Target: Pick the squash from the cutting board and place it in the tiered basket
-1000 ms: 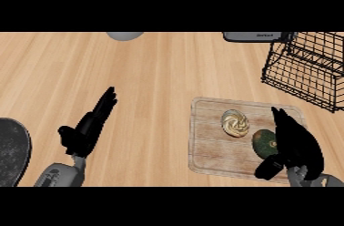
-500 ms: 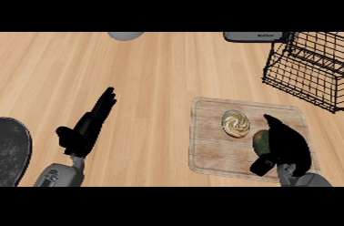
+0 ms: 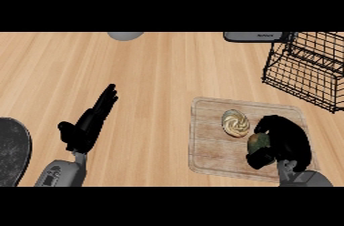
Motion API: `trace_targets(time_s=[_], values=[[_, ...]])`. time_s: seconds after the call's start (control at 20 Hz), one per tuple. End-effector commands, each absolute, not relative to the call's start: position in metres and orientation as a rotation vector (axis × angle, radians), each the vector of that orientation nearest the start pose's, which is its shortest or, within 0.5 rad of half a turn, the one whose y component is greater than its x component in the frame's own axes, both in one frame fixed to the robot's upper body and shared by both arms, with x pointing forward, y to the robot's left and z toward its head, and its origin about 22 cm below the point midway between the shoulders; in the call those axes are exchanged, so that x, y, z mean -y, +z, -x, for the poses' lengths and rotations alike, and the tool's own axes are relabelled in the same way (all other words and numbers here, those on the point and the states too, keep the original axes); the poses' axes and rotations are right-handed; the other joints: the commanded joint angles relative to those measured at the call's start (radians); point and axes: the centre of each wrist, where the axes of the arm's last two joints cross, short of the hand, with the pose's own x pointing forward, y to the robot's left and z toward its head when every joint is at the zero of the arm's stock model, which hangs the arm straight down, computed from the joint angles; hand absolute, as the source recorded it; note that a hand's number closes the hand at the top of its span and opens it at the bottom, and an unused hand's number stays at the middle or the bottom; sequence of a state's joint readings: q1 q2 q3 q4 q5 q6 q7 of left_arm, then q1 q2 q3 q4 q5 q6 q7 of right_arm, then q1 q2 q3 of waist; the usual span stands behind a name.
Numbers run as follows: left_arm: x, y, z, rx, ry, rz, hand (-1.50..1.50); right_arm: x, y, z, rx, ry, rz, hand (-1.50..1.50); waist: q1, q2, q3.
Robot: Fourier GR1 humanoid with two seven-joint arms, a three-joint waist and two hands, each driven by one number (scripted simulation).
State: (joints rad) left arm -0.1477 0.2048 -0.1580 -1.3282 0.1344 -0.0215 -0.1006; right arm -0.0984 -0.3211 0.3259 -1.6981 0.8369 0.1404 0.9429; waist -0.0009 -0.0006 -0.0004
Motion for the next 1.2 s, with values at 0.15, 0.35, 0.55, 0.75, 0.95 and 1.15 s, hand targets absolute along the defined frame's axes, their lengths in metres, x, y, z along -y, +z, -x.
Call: trace_targets(time_s=[0.15, 0.35, 0.55, 0.75, 0.95, 1.15], values=[[-0.242, -0.013, -0.26, 1.531, -0.224, 0.071, 0.0, 0.209, 0.043, -0.254, 0.814, 0.768, 1.054, 1.5, 0.003, 0.0, 0.0], [-0.252, -0.024, -0.26, 1.534, -0.198, 0.058, 0.0, 0.296, 0.07, -0.22, 0.827, 0.757, 1.129, 1.5, -0.027, -0.002, 0.001], [-0.255, -0.02, -0.257, 1.515, -0.164, 0.019, 0.0, 0.406, 0.08, -0.211, 0.705, 0.74, 1.218, 1.5, -0.083, 0.002, 0.01], [-0.256, -0.028, -0.249, 1.515, -0.147, 0.026, 0.0, 0.47, 0.124, -0.205, 0.934, 0.538, 1.197, 1.5, -0.07, -0.009, 0.008], [-0.25, -0.023, -0.255, 1.524, -0.173, 0.042, 0.0, 0.506, 0.154, -0.198, 1.231, 0.361, 1.08, 1.5, -0.059, -0.011, 0.007], [-0.233, -0.021, -0.261, 1.534, -0.203, 0.07, 0.0, 0.55, 0.205, -0.185, 1.384, 0.362, 1.08, 1.5, -0.018, -0.001, 0.003]])
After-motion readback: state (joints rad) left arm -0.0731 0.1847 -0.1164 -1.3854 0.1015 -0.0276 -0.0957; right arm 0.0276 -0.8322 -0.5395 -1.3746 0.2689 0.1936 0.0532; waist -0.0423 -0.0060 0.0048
